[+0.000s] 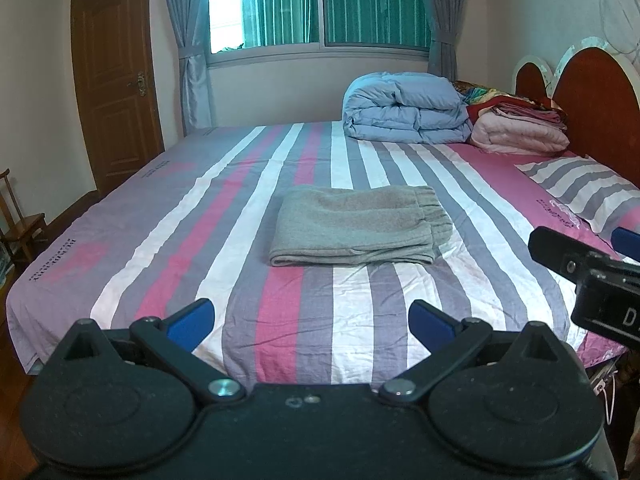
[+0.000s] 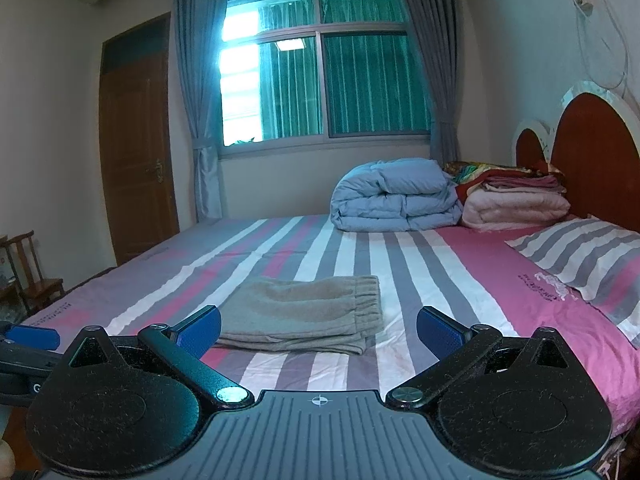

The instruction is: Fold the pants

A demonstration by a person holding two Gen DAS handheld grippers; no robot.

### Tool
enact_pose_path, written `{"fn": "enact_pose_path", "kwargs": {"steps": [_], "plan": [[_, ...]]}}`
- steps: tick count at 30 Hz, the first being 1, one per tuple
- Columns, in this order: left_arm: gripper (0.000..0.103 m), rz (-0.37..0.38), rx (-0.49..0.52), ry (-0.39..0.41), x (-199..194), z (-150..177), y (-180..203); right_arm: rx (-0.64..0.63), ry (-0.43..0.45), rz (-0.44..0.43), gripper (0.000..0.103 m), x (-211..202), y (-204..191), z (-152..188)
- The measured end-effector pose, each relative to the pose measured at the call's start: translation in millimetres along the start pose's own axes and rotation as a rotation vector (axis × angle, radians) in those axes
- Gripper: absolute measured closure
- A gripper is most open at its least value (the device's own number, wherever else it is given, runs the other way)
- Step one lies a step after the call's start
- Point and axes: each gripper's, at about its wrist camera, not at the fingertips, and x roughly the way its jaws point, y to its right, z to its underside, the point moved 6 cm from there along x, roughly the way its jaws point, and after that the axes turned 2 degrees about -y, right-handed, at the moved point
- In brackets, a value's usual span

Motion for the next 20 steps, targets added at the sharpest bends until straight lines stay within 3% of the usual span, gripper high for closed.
{"fn": "enact_pose_path", "kwargs": {"steps": [8,17,20], "plan": [[0.006,0.010,0.006,-0.007,1.7,1.2,0.6,0.000,-0.003,-0.001,0.000,-0.7,0.8,-0.8],[0.012,0.058,0.013,0.056,-4.0,3.1,2.5,-0.008,-0.003,0.006,0.000,0.0,1.4,-2.4],[0.008,0.054,0.011,0.050,-2.3,2.0,2.3,-0.008,-0.005,0.009,0.000,0.5,1.1,-2.4]]}}
